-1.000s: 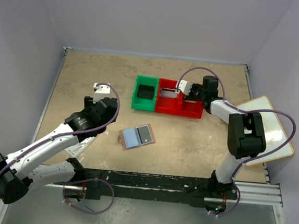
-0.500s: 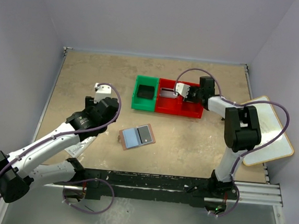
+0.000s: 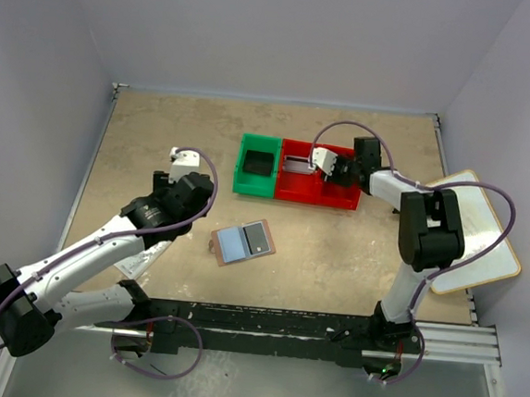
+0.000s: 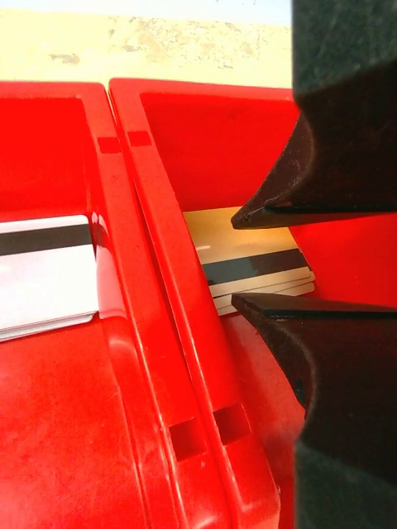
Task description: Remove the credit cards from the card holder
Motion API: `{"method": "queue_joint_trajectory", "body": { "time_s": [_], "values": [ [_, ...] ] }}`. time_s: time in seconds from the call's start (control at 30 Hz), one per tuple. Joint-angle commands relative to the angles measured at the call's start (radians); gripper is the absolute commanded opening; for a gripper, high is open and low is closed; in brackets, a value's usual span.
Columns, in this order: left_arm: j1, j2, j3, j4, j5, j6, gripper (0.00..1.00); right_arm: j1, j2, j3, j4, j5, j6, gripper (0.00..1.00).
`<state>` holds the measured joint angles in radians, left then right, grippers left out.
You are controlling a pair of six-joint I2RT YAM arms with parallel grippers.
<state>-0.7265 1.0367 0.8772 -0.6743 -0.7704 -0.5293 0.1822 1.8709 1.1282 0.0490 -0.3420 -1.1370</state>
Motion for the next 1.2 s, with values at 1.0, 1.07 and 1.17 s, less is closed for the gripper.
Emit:
{"method": "queue_joint_trajectory", "body": {
  "time_s": [1.0, 1.07, 1.17],
  "values": [
    [0.012, 0.430, 0.036, 0.321, 0.497, -0.086, 0.69, 0.303, -0.668, -0.755, 0.533, -0.110, 1.911, 0.54],
    [0.012, 0.460, 0.019, 0.340, 0.524, -0.093, 0.69, 0.334, -0.644, -0.780, 0.561, -0.109, 1.932, 0.54],
    [0.012, 0.494, -0.005, 0.351, 0.554, -0.095, 0.66, 0.385, -0.572, -0.793, 0.621, -0.128, 1.957, 0.55]
  ]
}}
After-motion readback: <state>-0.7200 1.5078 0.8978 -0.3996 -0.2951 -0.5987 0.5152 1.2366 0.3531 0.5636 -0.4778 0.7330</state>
